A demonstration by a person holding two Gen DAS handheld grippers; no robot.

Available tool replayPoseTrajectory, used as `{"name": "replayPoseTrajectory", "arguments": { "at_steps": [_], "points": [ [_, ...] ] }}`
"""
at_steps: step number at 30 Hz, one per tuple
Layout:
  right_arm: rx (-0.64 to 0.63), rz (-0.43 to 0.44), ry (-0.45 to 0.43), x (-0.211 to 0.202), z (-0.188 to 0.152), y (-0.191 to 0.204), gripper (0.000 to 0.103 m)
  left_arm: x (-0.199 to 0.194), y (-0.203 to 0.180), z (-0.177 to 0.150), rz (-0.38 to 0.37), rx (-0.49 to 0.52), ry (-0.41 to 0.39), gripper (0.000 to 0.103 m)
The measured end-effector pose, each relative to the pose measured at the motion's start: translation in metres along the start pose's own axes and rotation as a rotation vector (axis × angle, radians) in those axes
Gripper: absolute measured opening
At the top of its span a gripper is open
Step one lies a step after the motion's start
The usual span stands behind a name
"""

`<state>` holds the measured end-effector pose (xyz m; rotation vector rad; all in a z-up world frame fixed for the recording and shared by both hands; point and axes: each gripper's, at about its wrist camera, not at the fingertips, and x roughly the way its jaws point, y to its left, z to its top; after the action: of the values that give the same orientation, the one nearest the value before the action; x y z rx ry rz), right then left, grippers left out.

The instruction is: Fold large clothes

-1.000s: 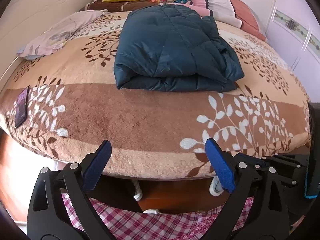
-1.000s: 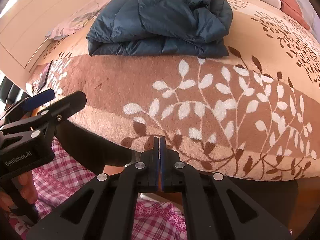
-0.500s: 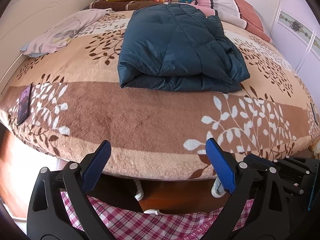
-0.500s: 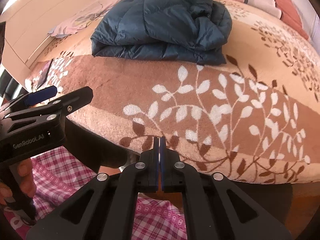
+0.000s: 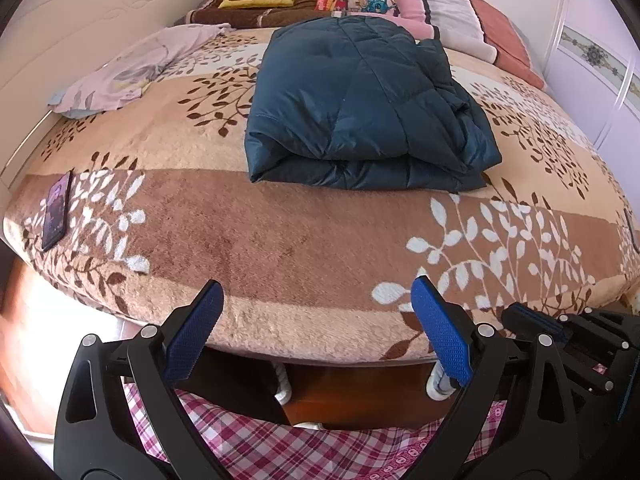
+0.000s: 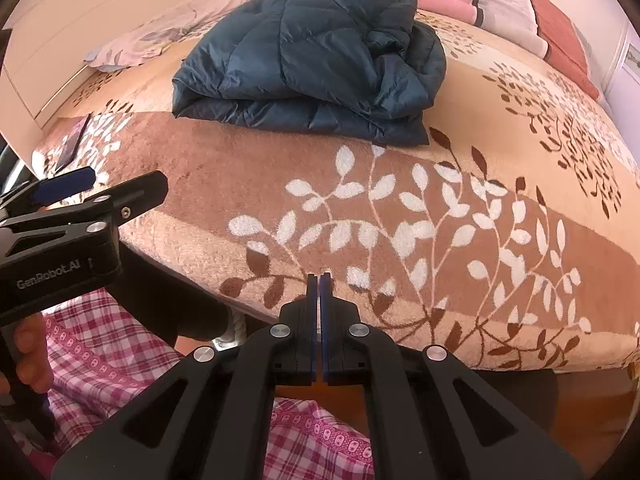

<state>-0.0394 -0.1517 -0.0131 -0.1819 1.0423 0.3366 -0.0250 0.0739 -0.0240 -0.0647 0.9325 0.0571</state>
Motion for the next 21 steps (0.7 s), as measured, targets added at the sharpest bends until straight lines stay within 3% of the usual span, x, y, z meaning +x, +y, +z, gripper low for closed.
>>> {"name": "replayPoseTrajectory", "arguments": {
  "at_steps": [6, 21],
  "points": [
    [-0.001, -0.027, -0.036, -0.0058, 0.002, -0.0007, 0.001, -0.0016, 0.0002, 0.0, 0.013, -0.001, -0.006, 0.094],
    [0.009, -0.038, -0.033, -0.0044, 0.0037, -0.0015, 0.001, -0.0074, 0.0006, 0.001, 0.021, 0.006, -0.03, 0.094]
  ]
}}
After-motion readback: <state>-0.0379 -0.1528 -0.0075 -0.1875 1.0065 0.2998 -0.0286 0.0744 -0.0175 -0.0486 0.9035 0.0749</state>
